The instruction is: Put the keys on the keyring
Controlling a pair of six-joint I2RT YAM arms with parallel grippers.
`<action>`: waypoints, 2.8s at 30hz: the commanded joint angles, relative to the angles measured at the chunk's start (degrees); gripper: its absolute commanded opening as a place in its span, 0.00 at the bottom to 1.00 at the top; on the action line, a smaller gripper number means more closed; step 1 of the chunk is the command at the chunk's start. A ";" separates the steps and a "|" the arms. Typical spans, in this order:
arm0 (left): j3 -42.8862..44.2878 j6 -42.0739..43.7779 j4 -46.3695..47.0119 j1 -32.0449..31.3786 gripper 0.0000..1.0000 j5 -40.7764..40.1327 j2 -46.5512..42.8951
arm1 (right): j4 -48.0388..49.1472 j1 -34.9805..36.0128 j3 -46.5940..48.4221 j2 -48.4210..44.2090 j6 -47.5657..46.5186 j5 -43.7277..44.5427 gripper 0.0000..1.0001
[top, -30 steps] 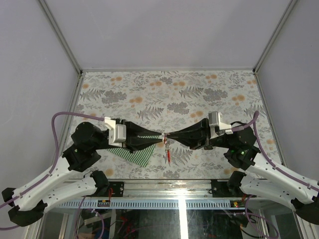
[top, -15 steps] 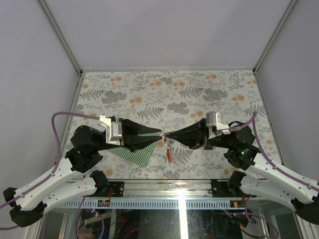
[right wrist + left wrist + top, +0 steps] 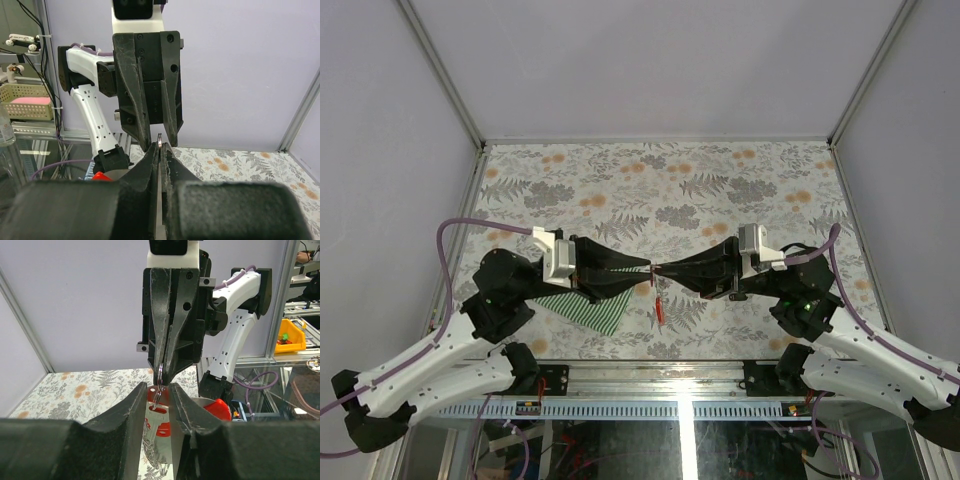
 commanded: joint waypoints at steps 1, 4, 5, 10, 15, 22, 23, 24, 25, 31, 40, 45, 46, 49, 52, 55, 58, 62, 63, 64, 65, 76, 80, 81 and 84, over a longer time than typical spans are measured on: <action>-0.62 -0.90 4.83 -0.20 0.23 0.59 0.22 | 4.43 0.06 3.27 -0.64 0.27 -0.43 0.00; -0.62 -0.85 4.83 -0.22 0.20 0.82 0.45 | 4.51 0.00 3.24 -0.49 0.32 -0.66 0.00; -0.61 -0.95 4.83 -0.23 0.19 0.88 0.46 | 4.47 0.06 3.25 -0.47 0.36 -0.73 0.00; -0.37 -0.87 4.91 -0.19 0.17 1.03 0.61 | 4.19 -0.01 3.44 -0.47 0.36 -0.97 0.00; -0.16 -0.76 4.92 -0.27 0.14 1.31 1.12 | 3.87 0.00 3.47 -0.38 0.25 -1.24 0.00; 0.70 -0.48 3.99 -0.26 0.01 1.73 1.90 | 3.12 -0.01 3.53 -0.21 0.06 -1.62 0.00; 0.89 -0.34 3.64 -0.29 0.00 1.76 1.89 | 2.85 0.01 3.61 -0.14 -0.03 -1.72 0.00; 1.14 -0.13 3.20 -0.27 0.00 1.77 1.86 | 2.64 0.00 3.62 -0.27 -0.10 -1.76 0.00; 1.25 0.01 2.90 -0.26 0.00 1.96 1.86 | 2.36 0.02 3.70 -0.27 -0.22 -1.74 0.00; 3.02 3.87 -2.95 -0.21 0.00 2.60 1.16 | -1.75 0.00 4.80 -1.27 -2.06 -1.85 0.13; 11.92 15.41 -26.12 -0.28 0.00 2.02 3.60 | -20.66 -0.01 9.94 -3.54 -9.91 -0.10 0.35; 19.41 22.18 -40.08 -0.24 0.00 1.77 8.28 | -31.79 -0.01 13.95 -2.66 -12.53 3.62 0.37; 20.67 23.52 -42.97 -0.23 0.00 1.14 9.22 | -33.47 0.00 14.69 -2.22 -12.77 4.35 0.37; 24.49 25.84 -48.55 -0.20 0.00 -0.82 12.00 | -37.22 0.06 16.18 -0.90 -14.00 4.91 0.39; 27.09 27.83 -52.94 -0.30 0.00 -2.06 14.15 | -39.04 0.00 16.66 0.08 -14.70 5.05 0.39; 28.33 28.90 -54.92 -0.29 0.00 -2.62 15.17 | -40.16 0.00 16.79 1.15 -15.01 5.39 0.40; 28.74 29.31 -55.40 -0.38 0.00 -2.62 15.34 | -40.94 0.02 17.06 2.56 -15.02 6.22 0.40; 28.95 29.43 -55.85 -0.54 0.00 -2.46 15.73 | -41.41 0.01 17.62 4.59 -15.10 5.57 0.40; 28.90 29.48 -55.90 -0.63 0.00 -2.49 15.78 | -41.22 0.00 17.75 5.03 -15.11 5.32 0.40; 28.97 29.47 -55.88 -0.67 0.00 -2.46 15.76 | -41.19 -0.01 17.80 5.32 -15.11 5.00 0.40; 28.88 29.47 -55.90 -0.64 0.00 -2.47 15.81 | -41.21 0.02 17.92 5.52 -15.17 4.88 0.40; 29.19 29.55 -55.90 -0.97 0.00 -2.03 16.07 | -41.20 0.05 18.29 7.41 -15.71 3.63 0.38; 29.30 29.61 -55.90 -1.12 0.00 -1.96 16.08 | -41.20 0.00 18.39 7.95 -15.73 3.13 0.35; 29.41 29.63 -55.88 -1.13 0.00 -1.99 16.04 | -41.19 -0.01 18.47 8.08 -15.79 2.95 0.34; 29.44 29.69 -55.90 -1.15 0.00 -1.94 16.00 | -41.62 0.03 18.72 8.53 -15.97 2.53 0.32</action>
